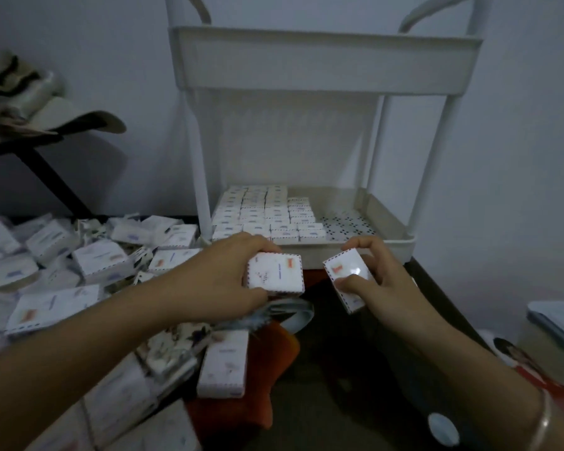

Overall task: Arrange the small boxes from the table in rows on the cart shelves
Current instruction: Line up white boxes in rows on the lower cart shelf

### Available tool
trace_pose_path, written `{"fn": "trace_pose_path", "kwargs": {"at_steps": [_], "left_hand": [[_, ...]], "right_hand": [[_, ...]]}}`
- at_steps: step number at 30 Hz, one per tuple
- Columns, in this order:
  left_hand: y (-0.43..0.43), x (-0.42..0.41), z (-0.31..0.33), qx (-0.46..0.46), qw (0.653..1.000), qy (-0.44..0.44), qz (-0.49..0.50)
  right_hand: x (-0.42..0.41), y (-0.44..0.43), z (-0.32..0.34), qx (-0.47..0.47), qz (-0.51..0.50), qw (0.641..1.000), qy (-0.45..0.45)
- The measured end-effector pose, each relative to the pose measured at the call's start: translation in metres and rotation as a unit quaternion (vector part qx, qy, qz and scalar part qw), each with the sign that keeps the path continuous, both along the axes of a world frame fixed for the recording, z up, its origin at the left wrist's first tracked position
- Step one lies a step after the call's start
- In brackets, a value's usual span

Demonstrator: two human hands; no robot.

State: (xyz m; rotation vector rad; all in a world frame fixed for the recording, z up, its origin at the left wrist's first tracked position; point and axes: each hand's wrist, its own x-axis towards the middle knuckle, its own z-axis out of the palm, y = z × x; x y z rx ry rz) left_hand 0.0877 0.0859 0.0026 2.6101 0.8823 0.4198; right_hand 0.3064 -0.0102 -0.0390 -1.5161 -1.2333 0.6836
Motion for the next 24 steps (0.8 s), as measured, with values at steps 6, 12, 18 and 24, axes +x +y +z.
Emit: {"fn": "trace_pose_path", "kwargs": {"at_steps": [6,12,18,24], "left_hand": [[0.047,0.055,0.008,-0.074,0.995,-0.066,0.027],[0.101,0.110,0.015,-0.217,0.932,-0.260,0.131],[0.174,0.153,0.021,-0.192,0.913,-0.319,0.168],[0.220,0.180,0.007,-0.037,0.946,-0.268,0.180]], "right_hand": [[0.021,0.041,0.016,0.018,-0.053,0.995,-0.087],[0.051,0.098,0.042,0.016,-0.106,0.973,-0.202],[0.079,0.174,0.047,0.010,-0.139,0.979,-0.148],[0.099,0.238,0.045,0.008,-0.173,0.983,-0.066]]}}
